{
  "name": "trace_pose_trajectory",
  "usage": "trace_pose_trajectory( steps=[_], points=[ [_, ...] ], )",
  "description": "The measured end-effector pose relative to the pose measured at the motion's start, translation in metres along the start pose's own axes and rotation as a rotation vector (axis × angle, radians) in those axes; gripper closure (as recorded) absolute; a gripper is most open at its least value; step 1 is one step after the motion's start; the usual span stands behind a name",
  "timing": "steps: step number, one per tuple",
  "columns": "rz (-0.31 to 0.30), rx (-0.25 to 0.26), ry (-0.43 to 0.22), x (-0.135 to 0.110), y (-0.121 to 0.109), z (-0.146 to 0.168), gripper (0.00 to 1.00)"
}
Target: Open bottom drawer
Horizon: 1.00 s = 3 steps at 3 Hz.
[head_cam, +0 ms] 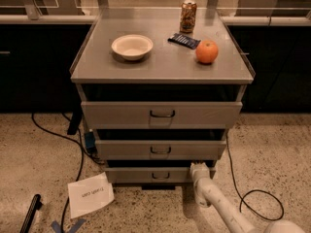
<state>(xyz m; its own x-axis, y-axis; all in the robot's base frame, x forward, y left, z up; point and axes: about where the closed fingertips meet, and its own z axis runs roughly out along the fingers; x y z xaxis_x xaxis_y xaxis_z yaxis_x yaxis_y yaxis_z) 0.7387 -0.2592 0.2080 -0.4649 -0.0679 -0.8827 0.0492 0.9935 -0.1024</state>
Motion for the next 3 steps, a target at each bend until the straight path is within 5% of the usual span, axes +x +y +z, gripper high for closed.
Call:
trace_pose_trajectory(
  steps=[2, 3],
  points=[
    [-0.035, 0.007, 0.14, -0.0004, -0.0034, 0.0055, 1.0],
    [0.046, 0.002, 0.219, 0.0032, -0.0052, -0.0045, 1.0]
  ],
)
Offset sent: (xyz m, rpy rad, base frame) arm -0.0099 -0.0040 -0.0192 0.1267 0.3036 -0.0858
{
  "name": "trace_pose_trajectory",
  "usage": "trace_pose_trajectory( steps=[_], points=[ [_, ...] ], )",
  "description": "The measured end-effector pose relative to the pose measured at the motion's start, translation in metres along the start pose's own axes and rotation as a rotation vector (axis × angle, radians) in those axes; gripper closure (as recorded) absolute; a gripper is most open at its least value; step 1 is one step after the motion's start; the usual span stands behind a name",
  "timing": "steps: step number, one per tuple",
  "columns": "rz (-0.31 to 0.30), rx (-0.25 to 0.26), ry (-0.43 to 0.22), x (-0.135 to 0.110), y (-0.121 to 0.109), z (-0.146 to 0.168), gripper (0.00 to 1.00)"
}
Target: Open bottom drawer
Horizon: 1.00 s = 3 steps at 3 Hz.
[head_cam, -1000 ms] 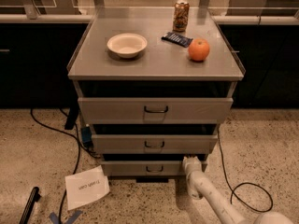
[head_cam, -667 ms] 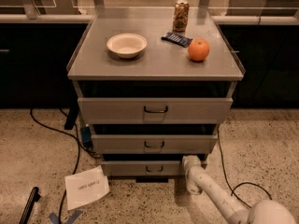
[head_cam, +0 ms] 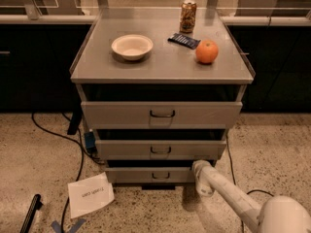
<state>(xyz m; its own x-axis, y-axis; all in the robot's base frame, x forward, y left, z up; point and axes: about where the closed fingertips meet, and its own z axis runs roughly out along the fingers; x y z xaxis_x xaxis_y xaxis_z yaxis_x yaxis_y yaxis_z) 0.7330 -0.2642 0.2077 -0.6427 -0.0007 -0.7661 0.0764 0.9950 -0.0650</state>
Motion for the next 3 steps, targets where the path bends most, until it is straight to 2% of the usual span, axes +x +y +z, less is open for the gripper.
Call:
trace_pose_trajectory(
  steps=[1, 2, 3],
  points=[
    [0.085, -0.023, 0.072, 0.0192, 0.0031, -0.0029, 1.0],
    [0.111, -0.024, 0.09, 0.0242, 0.0035, -0.0044, 1.0],
    [0.111, -0.024, 0.091, 0.022, 0.0033, -0.0063, 1.0]
  ],
)
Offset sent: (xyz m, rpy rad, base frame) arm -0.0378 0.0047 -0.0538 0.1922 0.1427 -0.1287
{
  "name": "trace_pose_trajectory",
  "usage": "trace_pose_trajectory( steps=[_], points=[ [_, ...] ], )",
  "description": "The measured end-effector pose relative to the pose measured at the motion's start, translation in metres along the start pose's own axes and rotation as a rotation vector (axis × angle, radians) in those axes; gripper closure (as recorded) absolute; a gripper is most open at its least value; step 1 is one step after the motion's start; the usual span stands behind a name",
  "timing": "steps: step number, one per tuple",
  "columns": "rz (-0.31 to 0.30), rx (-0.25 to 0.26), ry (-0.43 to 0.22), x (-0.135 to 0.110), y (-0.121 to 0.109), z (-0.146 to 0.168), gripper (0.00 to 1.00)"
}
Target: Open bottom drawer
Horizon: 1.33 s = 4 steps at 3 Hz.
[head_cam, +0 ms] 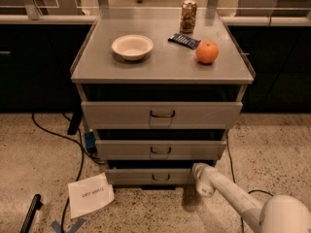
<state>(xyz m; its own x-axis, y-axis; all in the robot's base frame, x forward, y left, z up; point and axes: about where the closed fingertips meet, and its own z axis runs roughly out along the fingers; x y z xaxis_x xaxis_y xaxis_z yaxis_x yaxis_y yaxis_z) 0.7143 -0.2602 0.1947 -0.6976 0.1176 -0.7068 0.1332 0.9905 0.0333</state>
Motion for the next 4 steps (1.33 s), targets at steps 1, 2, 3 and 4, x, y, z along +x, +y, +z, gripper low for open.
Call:
trace_pose_trajectory(
  steps=[1, 2, 3, 4],
  points=[
    [0.012, 0.004, 0.033, 0.01, 0.0, -0.003, 1.0],
    [0.013, 0.004, 0.033, 0.007, 0.001, -0.007, 1.0],
    [0.04, -0.025, 0.098, 0.03, 0.002, -0.02, 1.0],
    [0.042, -0.029, 0.106, 0.03, 0.002, -0.023, 1.0]
  ],
)
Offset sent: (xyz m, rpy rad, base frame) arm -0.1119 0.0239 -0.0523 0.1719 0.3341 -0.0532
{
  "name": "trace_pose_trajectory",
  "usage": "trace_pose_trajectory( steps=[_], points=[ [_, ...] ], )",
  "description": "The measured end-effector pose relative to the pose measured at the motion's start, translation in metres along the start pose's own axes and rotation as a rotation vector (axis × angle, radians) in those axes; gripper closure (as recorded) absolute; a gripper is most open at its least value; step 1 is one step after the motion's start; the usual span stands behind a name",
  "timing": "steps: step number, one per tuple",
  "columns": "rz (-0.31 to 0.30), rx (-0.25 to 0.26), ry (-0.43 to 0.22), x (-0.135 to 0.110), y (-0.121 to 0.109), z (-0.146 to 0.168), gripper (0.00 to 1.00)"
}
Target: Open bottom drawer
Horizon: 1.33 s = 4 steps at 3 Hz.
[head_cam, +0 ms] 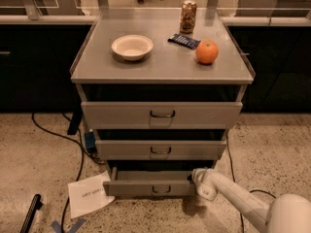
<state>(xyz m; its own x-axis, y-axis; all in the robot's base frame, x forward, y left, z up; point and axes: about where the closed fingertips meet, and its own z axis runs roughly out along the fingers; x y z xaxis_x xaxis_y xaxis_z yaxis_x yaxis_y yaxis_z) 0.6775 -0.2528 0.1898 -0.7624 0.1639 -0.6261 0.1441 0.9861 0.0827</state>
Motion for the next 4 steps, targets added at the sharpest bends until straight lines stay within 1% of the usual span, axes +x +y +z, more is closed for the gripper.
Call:
trace_pose_trajectory(
  steps=[1, 2, 3, 4],
  points=[
    [-0.004, -0.057, 0.053, 0.021, 0.006, -0.015, 1.0],
    [0.049, -0.087, 0.103, 0.039, 0.019, -0.018, 1.0],
    [0.049, -0.086, 0.103, 0.039, 0.019, -0.018, 1.0],
    [0.025, -0.048, 0.155, 0.059, 0.015, -0.014, 1.0]
  ],
)
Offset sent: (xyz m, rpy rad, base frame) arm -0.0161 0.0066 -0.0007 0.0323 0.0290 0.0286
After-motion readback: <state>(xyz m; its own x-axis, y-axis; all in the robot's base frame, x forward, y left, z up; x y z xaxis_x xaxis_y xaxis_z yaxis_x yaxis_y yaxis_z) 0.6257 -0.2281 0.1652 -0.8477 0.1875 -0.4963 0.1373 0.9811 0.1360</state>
